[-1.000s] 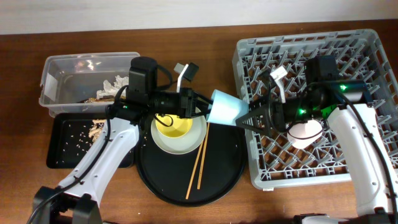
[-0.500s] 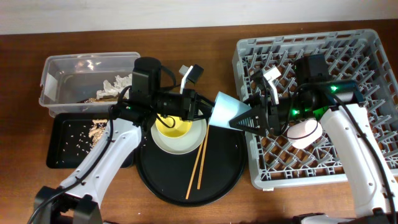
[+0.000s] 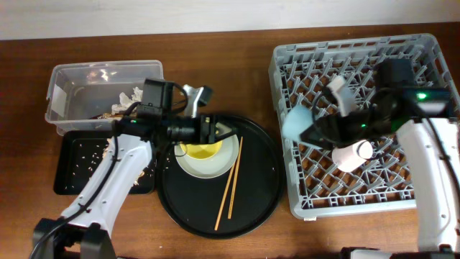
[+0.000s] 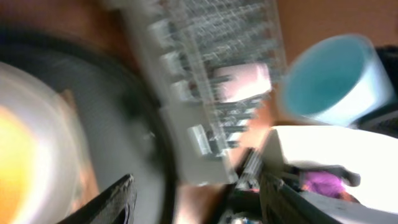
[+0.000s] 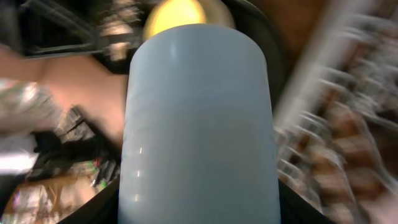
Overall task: Sort waste into correct bins and load items into the dishwasher rack
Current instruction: 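Place the blue cup upside down in the rack with the right gripper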
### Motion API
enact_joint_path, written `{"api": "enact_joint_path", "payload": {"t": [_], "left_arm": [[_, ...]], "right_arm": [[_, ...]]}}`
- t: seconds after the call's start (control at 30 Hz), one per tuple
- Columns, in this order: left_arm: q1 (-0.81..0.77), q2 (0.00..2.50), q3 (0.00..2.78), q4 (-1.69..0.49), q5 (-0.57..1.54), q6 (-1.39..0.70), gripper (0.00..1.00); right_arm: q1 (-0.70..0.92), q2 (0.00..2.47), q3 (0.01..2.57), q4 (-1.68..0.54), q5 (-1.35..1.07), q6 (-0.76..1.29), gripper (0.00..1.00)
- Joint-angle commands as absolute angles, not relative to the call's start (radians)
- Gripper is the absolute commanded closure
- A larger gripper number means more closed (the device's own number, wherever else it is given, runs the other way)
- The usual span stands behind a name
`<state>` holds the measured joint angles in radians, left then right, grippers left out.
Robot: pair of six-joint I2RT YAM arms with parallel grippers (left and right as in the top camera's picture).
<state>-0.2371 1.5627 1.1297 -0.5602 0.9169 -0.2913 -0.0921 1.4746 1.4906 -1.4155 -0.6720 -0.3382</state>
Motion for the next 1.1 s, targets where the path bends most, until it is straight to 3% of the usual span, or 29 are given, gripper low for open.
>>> {"api": "enact_joint_path", "payload": {"t": [0.0,0.1,0.17,0.6,0.8,0.83,0.9,0.93,0.97,1.0,1.03,1.07], "left_arm": [[-0.208,1.485,1.127,-0.637,0.704,-0.181,0.37],[-0.208,1.449,1.127,-0.699,0.646,-0.181,0.37],[-0.208,1.449,1.127,-0.72,0.646,-0.181,0.37],[-0.208,1.449,1.127,-0.743,0.638,-0.181,0.37],[-0.208,1.449,1.127,-0.743,0.638,-0.181,0.37],[-0.208,1.449,1.127,-0.743,0.638,-0.181,0.37],[-0.208,1.449,1.127,-0.743,0.638,-0.181,0.37],[-0.208,1.449,1.127,-0.743,0.638,-0.181,0.37],[-0.208,1.449,1.127,-0.745,0.638,-0.181,0.37],[-0.208,1.449,1.127,-0.746,0.638,-0.181,0.37],[-0.208,1.449,1.127,-0.746,0.638,-0.181,0.37],[-0.208,1.449,1.127,-0.749,0.638,-0.181,0.37]], "right_arm": [[-0.203,1.468,1.585,-1.448,-0.381,-0.124,0.61],[-0.294,1.468,1.629,-1.459,-0.187,0.02,0.84],[-0.335,1.468,1.628,-1.464,-0.089,0.076,0.89],[-0.454,1.705,1.608,-1.515,0.114,0.192,0.89],[-0.454,1.776,1.571,-1.524,0.117,0.193,0.83],[-0.454,1.776,1.555,-1.517,0.117,0.193,0.8],[-0.454,1.776,1.52,-1.486,0.115,0.193,0.65],[-0.454,1.776,1.504,-1.472,0.109,0.193,0.48],[-0.454,1.776,1.494,-1.465,0.105,0.193,0.38],[-0.454,1.776,1.489,-1.462,0.089,0.193,0.18],[-0.454,1.776,1.488,-1.461,0.083,0.192,0.05],[-0.454,1.776,1.488,-1.461,0.078,0.193,0.02]]}}
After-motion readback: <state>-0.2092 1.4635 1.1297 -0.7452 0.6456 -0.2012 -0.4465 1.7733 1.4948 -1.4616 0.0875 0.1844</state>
